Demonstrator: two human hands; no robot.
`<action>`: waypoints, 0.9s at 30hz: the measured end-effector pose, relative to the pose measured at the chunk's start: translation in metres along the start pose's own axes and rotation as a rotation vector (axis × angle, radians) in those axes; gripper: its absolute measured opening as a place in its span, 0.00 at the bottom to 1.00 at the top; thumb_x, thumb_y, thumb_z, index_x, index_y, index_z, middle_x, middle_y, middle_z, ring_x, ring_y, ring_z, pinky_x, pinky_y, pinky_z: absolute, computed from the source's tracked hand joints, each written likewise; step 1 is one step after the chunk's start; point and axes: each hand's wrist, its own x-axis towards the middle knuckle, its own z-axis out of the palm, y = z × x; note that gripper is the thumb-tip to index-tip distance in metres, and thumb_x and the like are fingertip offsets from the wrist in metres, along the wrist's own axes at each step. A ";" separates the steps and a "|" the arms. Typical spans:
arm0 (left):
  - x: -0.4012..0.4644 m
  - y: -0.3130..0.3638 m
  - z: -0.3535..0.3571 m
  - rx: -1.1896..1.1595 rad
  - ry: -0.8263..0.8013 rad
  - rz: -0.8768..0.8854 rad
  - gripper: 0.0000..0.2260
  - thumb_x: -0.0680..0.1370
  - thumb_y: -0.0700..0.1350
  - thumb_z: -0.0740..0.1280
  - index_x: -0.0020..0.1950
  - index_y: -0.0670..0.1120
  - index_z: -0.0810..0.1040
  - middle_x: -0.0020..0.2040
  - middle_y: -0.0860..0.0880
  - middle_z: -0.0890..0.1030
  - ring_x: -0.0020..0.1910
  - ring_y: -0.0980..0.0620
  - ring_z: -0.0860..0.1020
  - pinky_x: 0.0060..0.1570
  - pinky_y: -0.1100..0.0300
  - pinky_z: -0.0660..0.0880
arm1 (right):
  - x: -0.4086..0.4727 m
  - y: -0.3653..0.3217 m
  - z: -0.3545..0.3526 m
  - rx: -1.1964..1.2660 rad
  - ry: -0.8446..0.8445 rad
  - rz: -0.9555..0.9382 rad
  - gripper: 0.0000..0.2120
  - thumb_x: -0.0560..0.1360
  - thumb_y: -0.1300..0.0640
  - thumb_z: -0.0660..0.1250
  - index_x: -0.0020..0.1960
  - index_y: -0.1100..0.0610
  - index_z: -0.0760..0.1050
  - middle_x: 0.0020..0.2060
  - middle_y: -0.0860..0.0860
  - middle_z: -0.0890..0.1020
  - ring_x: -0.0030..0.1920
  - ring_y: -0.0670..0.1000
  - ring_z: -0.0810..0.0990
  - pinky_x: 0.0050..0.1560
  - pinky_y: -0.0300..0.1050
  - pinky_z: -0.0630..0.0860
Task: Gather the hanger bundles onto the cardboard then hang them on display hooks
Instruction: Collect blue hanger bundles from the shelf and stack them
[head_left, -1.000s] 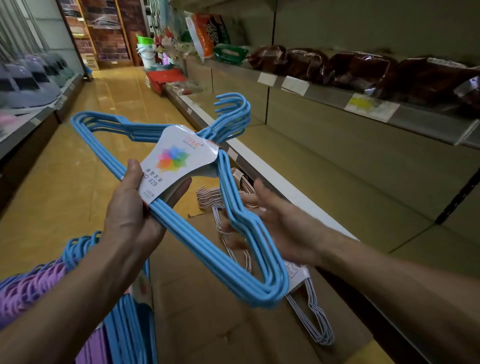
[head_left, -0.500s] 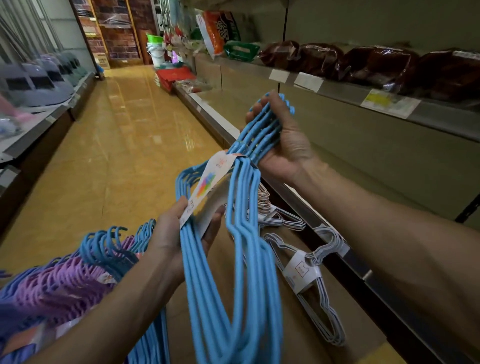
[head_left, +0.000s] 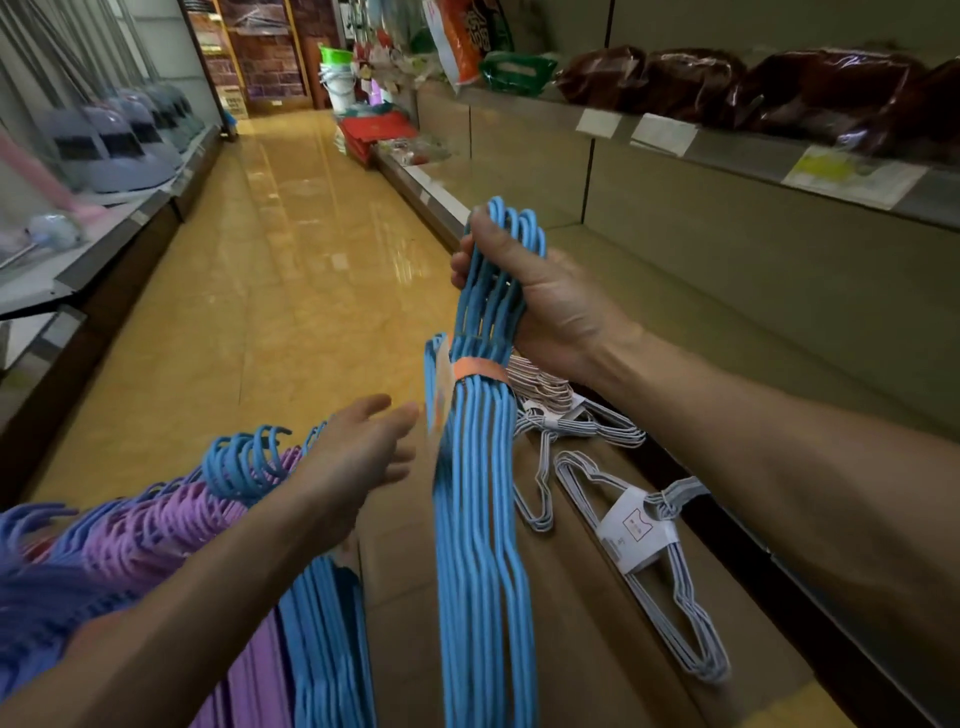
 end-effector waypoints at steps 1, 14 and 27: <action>0.001 0.002 -0.007 0.083 0.051 0.072 0.24 0.82 0.50 0.65 0.76 0.45 0.66 0.63 0.42 0.78 0.56 0.45 0.80 0.61 0.48 0.77 | -0.001 0.006 0.001 -0.020 -0.004 0.004 0.06 0.80 0.57 0.67 0.51 0.60 0.77 0.43 0.53 0.81 0.45 0.49 0.82 0.50 0.41 0.80; -0.007 0.000 -0.089 0.991 0.204 0.507 0.16 0.82 0.48 0.61 0.70 0.46 0.73 0.67 0.46 0.74 0.58 0.52 0.76 0.53 0.61 0.69 | -0.004 0.081 0.017 -0.375 -0.174 0.139 0.11 0.76 0.55 0.71 0.53 0.62 0.80 0.47 0.52 0.84 0.49 0.47 0.82 0.56 0.47 0.79; -0.008 -0.025 -0.115 1.184 0.149 0.358 0.19 0.83 0.44 0.58 0.74 0.43 0.67 0.70 0.44 0.73 0.63 0.47 0.75 0.59 0.57 0.72 | 0.006 0.143 0.037 -0.621 -0.246 0.246 0.11 0.72 0.48 0.77 0.40 0.53 0.80 0.34 0.46 0.82 0.36 0.43 0.81 0.39 0.40 0.78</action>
